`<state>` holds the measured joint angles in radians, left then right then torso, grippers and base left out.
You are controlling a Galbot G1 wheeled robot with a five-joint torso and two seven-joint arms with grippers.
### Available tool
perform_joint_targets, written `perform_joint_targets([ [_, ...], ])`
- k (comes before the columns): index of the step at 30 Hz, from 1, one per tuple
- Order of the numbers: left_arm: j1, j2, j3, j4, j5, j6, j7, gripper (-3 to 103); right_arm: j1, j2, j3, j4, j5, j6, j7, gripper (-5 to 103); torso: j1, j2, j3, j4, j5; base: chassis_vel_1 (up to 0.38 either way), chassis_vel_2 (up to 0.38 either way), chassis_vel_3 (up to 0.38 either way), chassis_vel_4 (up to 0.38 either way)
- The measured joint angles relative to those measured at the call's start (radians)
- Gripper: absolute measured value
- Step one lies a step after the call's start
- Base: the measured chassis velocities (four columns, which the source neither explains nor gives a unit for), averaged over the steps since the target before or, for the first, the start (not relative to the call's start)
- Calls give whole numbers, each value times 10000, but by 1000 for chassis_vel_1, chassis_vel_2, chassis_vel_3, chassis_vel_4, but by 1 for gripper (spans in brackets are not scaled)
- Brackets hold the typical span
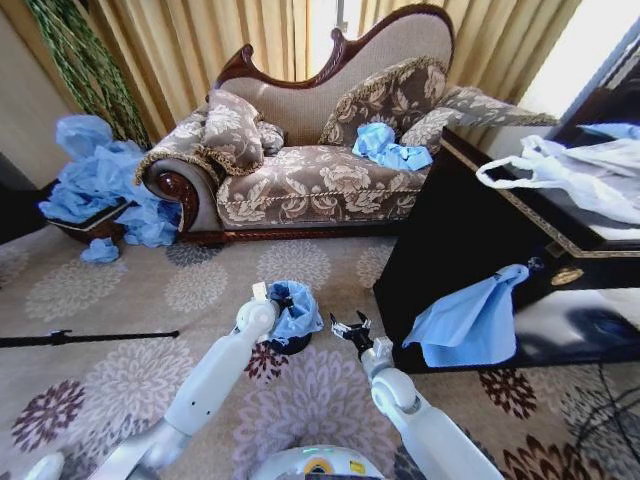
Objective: Place a garbage bag over the trash bin.
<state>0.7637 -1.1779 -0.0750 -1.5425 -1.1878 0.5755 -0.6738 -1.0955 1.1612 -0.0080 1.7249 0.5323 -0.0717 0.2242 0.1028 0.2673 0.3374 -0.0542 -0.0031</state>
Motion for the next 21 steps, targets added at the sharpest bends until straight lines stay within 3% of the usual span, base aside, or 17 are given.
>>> perform_joint_targets([
  [4,-381,-278,146,1178,-30,-15,261,2,-118,14,111,94,1,7,6,100,0,0,0,-15,-3,0,0,0,0],
  [8,-536,-408,215,1623,-35,-6,393,0,-108,22,114,111,5,6,47,100,0,0,0,-12,-4,0,0,0,0],
  [11,-967,-606,379,2747,-43,28,392,0,51,71,72,48,16,-22,140,100,0,0,0,-10,-2,0,0,0,0],
  [21,-1242,-624,835,3302,-701,95,-59,0,196,214,-39,-62,41,-90,251,100,0,0,0,-10,-4,0,0,0,0],
])
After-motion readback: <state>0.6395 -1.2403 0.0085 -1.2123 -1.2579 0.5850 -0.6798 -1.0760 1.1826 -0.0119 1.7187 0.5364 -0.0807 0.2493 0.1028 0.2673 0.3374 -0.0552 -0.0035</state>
